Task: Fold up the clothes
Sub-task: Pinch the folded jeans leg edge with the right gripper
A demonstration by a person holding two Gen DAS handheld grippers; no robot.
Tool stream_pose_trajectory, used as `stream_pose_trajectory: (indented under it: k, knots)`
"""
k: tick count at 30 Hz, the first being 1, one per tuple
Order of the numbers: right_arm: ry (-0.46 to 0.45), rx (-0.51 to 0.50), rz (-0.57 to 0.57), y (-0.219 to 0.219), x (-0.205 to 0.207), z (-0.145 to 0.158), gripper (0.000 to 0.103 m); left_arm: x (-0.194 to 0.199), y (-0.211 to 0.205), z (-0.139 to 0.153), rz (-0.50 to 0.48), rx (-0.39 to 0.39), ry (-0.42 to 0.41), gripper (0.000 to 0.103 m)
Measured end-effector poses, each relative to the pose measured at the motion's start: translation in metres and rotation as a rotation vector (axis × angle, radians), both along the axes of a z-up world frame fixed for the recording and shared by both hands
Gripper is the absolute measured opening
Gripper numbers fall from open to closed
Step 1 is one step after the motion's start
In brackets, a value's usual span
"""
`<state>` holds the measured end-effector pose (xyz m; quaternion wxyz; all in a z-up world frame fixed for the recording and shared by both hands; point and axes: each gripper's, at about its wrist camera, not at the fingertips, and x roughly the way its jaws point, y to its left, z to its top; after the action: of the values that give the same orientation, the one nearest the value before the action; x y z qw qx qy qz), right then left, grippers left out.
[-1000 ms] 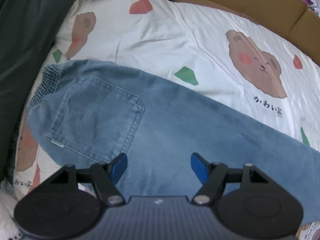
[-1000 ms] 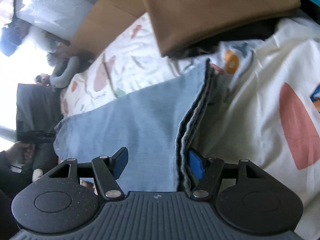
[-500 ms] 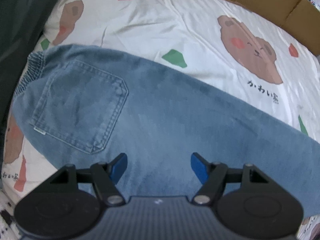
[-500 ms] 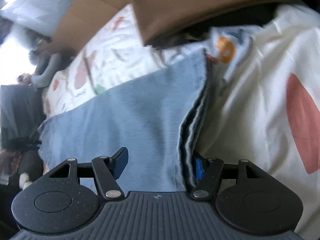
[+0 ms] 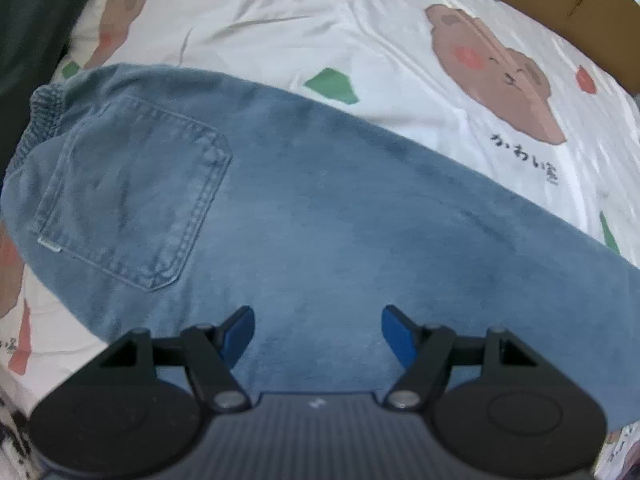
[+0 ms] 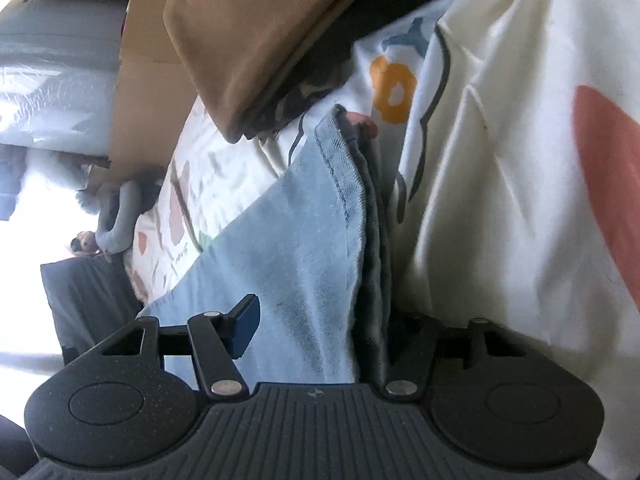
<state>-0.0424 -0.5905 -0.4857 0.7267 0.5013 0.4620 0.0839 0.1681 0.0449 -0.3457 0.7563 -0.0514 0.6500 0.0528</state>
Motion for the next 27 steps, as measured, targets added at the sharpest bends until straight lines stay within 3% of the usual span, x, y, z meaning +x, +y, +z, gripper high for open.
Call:
stream_pose_trajectory:
  k: [4, 7, 9, 11, 17, 27]
  knots:
    - [0.026, 0.012, 0.079, -0.001, 0.007, 0.003, 0.051, 0.002, -0.006, -0.005, 0.004, -0.021, -0.007, 0.073]
    - [0.056, -0.030, 0.141, 0.004, 0.011, 0.007, 0.036, 0.000, -0.011, -0.014, 0.012, -0.033, 0.000, 0.073]
    - [0.076, -0.080, 0.170, 0.008, 0.014, 0.010, 0.018, -0.001, -0.014, -0.021, 0.019, -0.042, 0.007, 0.073]
    - [0.096, -0.110, 0.179, 0.009, 0.015, 0.012, 0.010, -0.004, -0.018, -0.025, 0.015, -0.051, 0.012, 0.073]
    - [0.117, -0.189, 0.252, 0.013, 0.022, 0.040, 0.008, -0.016, -0.027, -0.033, -0.003, -0.074, 0.019, 0.073]
    - [0.077, -0.300, 0.297, 0.032, 0.034, 0.116, 0.009, -0.034, -0.028, -0.048, 0.031, -0.087, -0.005, 0.071]
